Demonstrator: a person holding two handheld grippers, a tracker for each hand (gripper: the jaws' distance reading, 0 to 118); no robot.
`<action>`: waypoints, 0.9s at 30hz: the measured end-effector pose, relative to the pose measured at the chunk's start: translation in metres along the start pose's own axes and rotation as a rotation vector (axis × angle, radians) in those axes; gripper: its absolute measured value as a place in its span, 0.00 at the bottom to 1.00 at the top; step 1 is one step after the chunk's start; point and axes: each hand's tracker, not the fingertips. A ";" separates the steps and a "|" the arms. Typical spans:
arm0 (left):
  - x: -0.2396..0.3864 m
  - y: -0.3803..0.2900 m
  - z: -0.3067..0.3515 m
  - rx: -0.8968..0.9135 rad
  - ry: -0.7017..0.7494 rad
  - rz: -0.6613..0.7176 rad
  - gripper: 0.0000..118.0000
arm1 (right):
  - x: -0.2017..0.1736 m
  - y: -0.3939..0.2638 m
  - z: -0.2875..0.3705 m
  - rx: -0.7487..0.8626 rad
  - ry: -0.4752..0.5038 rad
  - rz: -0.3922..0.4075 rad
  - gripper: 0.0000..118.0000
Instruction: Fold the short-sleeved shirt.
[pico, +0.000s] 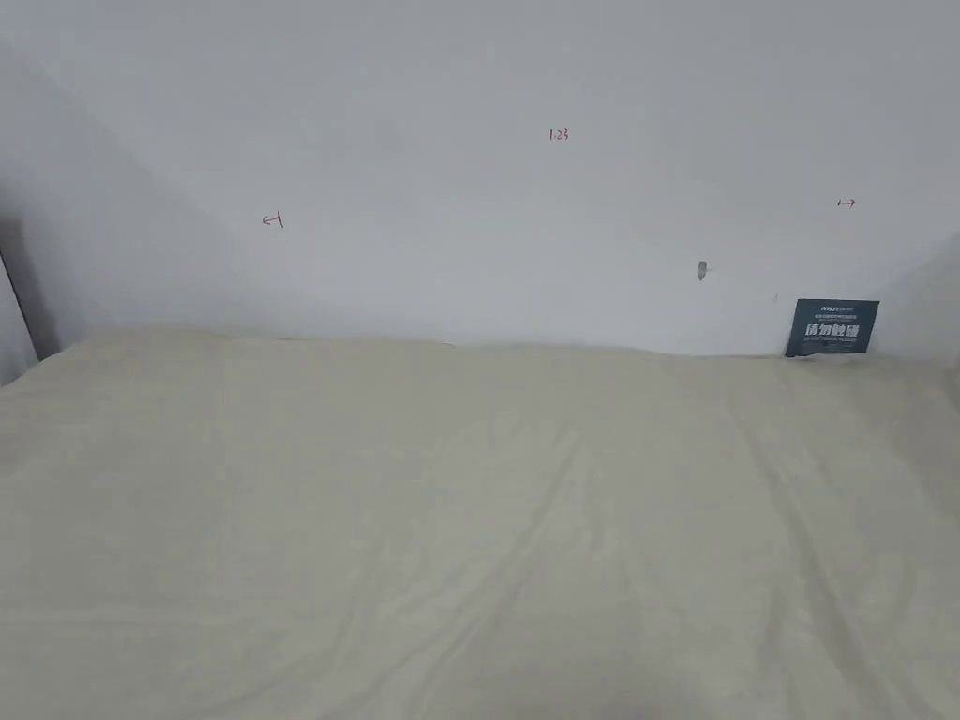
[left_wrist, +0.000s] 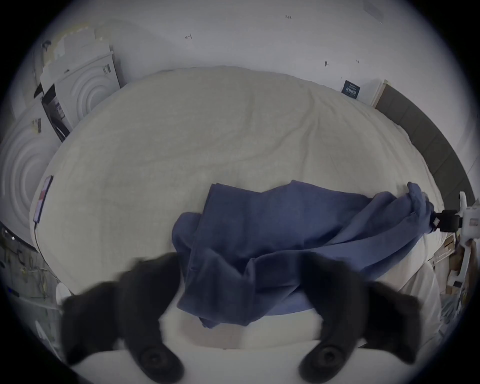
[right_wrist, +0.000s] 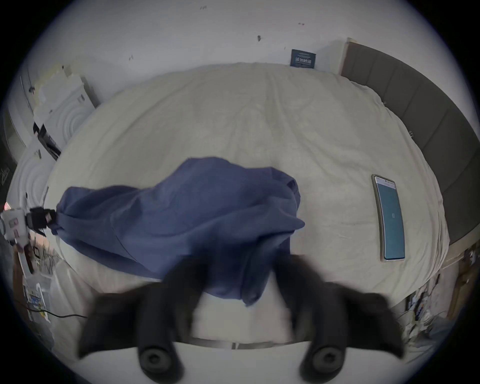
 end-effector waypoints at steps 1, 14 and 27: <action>0.000 0.001 0.004 0.011 -0.009 0.018 0.91 | 0.000 0.002 0.002 0.006 0.013 0.009 0.96; 0.043 0.030 0.082 0.275 -0.103 0.008 0.06 | -0.093 0.035 0.059 0.329 0.102 0.145 0.63; 0.056 0.003 0.058 0.187 -0.118 0.020 0.00 | -0.158 0.017 0.028 0.300 0.207 0.090 0.04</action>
